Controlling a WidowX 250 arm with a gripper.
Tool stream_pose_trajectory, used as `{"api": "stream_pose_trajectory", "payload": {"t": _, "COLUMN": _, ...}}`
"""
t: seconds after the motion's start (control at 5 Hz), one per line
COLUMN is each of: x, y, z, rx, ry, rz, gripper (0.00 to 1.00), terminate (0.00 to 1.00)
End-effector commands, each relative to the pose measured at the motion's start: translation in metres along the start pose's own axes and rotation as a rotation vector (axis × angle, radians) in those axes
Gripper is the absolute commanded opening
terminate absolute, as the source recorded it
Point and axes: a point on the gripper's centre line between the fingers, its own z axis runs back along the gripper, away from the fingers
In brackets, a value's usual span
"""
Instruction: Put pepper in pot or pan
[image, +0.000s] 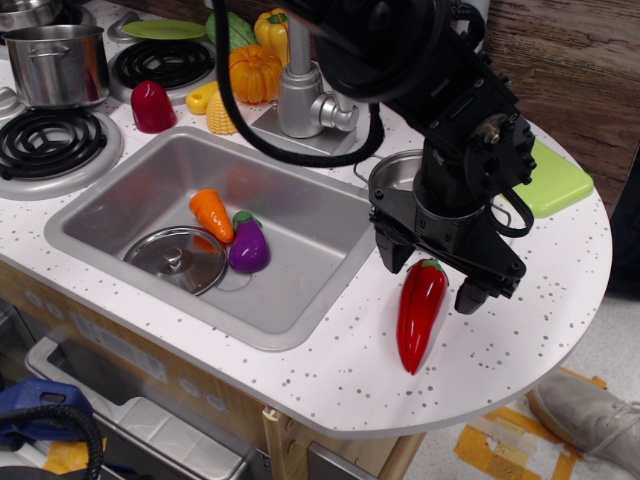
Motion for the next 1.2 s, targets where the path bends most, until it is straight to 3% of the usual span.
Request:
{"api": "stream_pose_trajectory", "payload": {"t": 0.0, "x": 0.000, "y": 0.000, "z": 0.000, "rx": 0.000, "ry": 0.000, "rz": 0.000, "gripper": 1.00, "terminate": 0.00}}
{"api": "stream_pose_trajectory", "payload": {"t": 0.6, "x": -0.004, "y": 0.003, "z": -0.023, "rx": -0.019, "ry": 0.008, "rz": 0.096, "gripper": 1.00, "terminate": 0.00}}
{"api": "stream_pose_trajectory", "payload": {"t": 0.8, "x": -0.007, "y": 0.003, "z": -0.026, "rx": -0.014, "ry": 0.004, "rz": 0.112, "gripper": 0.00, "terminate": 0.00}}
{"api": "stream_pose_trajectory", "payload": {"t": 1.0, "x": -0.008, "y": 0.001, "z": -0.027, "rx": -0.018, "ry": -0.006, "rz": 0.129, "gripper": 0.00, "terminate": 0.00}}
